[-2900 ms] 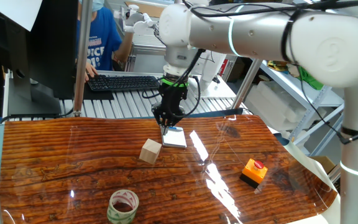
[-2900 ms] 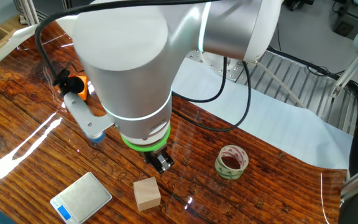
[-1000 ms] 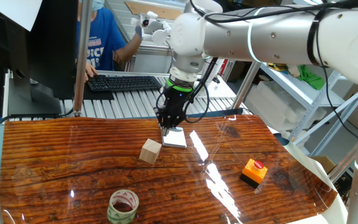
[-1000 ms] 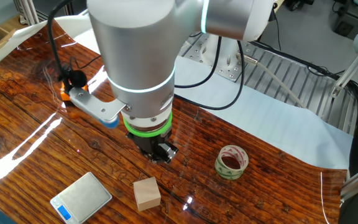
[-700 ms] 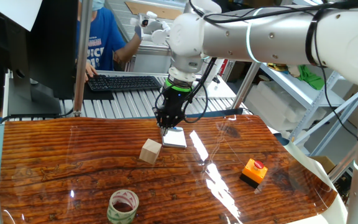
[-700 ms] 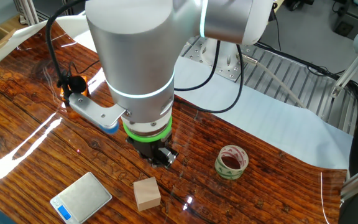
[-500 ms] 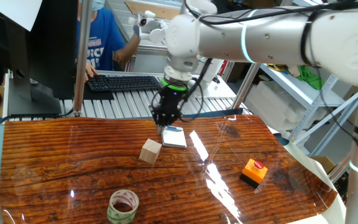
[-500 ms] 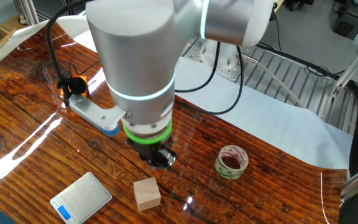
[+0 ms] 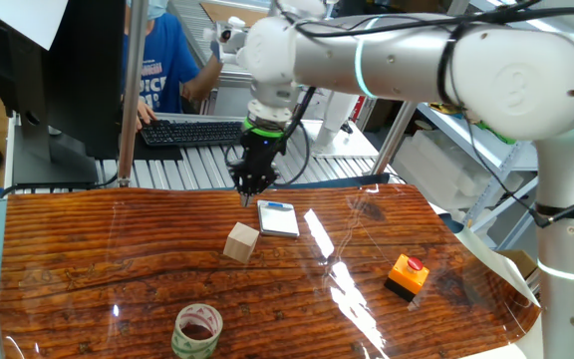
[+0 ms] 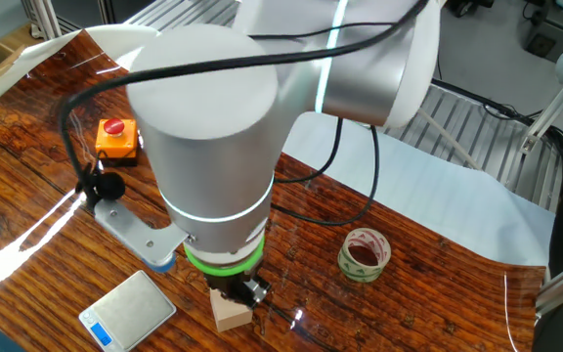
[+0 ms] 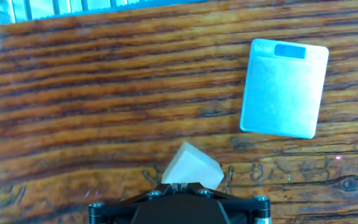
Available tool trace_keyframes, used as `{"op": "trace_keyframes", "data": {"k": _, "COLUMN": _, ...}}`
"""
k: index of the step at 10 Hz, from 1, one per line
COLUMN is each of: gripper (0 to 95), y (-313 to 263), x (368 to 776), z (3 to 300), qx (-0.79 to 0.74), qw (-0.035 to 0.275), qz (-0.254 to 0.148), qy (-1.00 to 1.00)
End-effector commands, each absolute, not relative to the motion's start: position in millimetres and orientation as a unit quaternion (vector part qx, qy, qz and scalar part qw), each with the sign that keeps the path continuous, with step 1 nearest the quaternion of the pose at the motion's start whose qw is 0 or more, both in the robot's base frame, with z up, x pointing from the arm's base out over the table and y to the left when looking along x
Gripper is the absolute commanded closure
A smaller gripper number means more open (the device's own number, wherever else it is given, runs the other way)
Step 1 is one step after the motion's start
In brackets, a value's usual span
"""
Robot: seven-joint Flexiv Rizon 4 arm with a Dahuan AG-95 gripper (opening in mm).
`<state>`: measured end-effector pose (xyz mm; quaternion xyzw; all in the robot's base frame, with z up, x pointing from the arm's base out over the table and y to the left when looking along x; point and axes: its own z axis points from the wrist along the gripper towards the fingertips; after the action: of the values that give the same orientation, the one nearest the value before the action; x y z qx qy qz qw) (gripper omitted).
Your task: Place the block on the scale
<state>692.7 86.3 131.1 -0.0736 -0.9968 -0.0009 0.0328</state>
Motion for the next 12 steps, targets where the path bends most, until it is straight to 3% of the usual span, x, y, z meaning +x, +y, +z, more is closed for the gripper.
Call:
{"op": "trace_keyframes", "data": {"k": 1, "gripper": 95.0, "y": 71.4, "x": 695.6, "z": 123.7, "qx": -0.124, "qw": 0.035, "qz": 0.001, "qy": -0.992}}
{"op": "trace_keyframes", "data": {"k": 5, "gripper": 95.0, "y": 51.2, "x": 698.3, "z": 112.5, "qx": -0.238, "qw": 0.038, "qz": -0.004, "qy": -0.97}}
{"op": "trace_keyframes", "data": {"k": 12, "gripper": 95.0, "y": 62.7, "x": 687.0, "z": 99.6, "qx": -0.261, "qw": 0.032, "qz": -0.01, "qy": -0.965}}
